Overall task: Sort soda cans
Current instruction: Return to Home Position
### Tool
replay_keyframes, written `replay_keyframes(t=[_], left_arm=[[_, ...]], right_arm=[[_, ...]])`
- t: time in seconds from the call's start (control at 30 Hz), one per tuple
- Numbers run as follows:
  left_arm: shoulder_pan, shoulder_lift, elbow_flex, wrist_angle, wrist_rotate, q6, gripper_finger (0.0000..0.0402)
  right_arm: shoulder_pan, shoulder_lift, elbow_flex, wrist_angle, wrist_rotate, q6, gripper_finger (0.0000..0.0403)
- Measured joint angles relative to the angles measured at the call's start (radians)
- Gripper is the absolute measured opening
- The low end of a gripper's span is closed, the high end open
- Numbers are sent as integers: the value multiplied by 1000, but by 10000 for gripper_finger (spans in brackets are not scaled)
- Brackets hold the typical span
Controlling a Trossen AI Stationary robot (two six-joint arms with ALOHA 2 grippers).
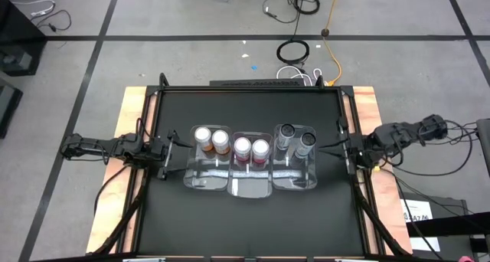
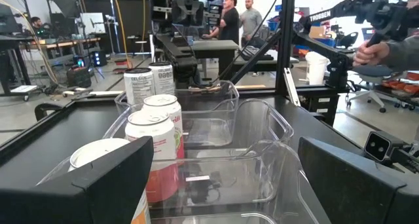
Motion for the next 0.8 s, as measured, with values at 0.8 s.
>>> replay_keyframes(t=[0.8], left_arm=[[0, 0, 0, 1, 0, 0, 389]], right_arm=[[-221, -288, -314, 155, -210, 66, 36]])
